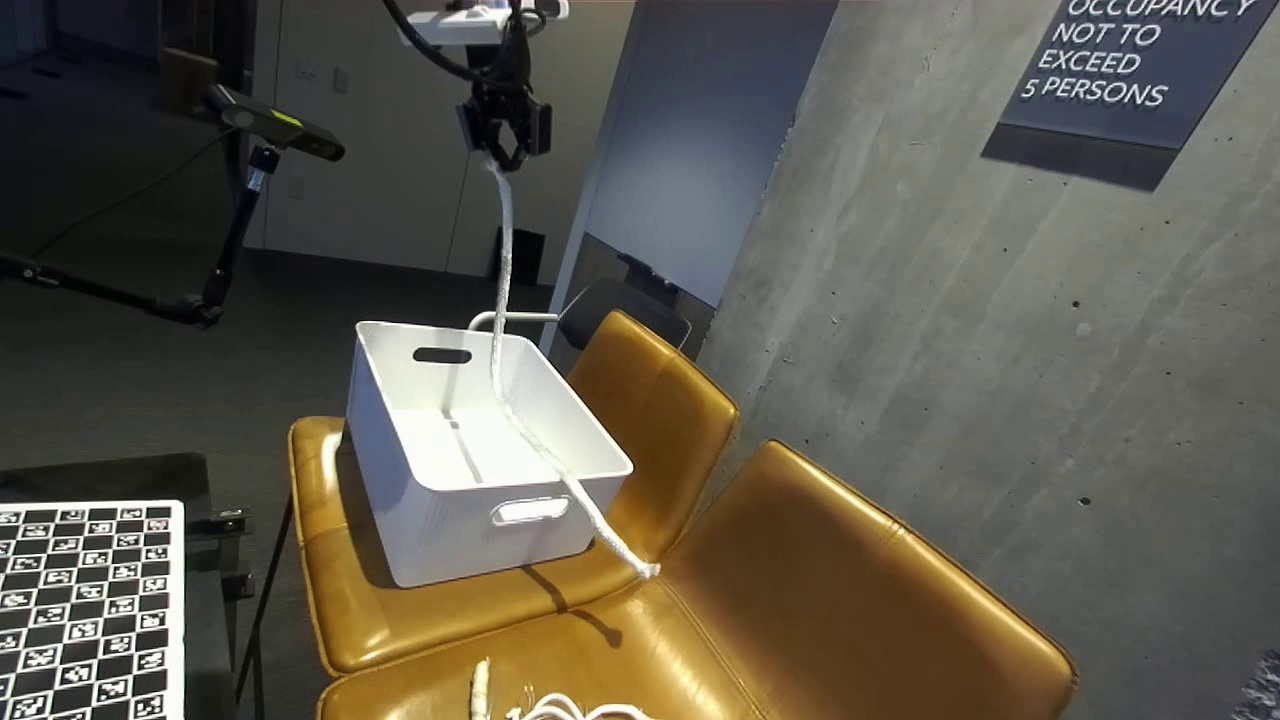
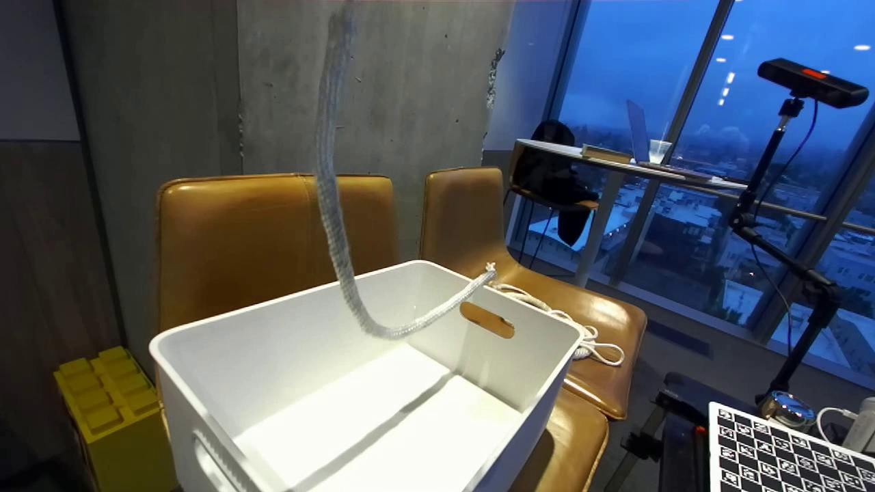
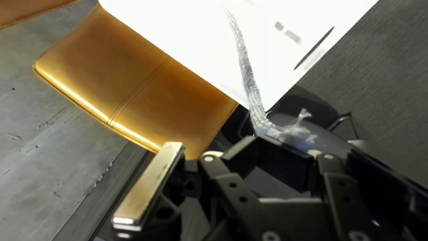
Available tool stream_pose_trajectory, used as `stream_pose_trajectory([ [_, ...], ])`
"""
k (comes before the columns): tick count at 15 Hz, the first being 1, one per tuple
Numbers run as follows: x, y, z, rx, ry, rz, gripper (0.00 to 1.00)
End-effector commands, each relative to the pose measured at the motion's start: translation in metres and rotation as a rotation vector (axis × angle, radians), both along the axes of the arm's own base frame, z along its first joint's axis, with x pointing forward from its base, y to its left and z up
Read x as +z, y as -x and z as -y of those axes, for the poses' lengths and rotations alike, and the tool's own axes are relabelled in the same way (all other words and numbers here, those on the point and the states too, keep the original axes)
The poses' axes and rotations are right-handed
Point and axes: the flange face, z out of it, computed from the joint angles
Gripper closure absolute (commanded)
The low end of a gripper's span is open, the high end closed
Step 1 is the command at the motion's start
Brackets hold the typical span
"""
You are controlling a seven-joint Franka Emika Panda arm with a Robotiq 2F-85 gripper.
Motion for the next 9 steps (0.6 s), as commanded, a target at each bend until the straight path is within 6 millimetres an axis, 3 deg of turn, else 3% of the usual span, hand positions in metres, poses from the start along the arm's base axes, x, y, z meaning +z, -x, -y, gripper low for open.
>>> stream_pose_trajectory([
  [1,-0.065,-0.025,0.010,-0.048,0.052,-0.058,0.98],
  [4,-0.128,-0.041,0.032,-0.090,0.095,-0.132,0.98],
  [5,-0.145,-0.044,0.042,-0.101,0.108,-0.153,0.67],
  [7,-0.170,-0.048,0.062,-0.117,0.121,-0.185,0.58],
  [9,-0.181,-0.049,0.091,-0.137,0.119,-0.215,0.44],
])
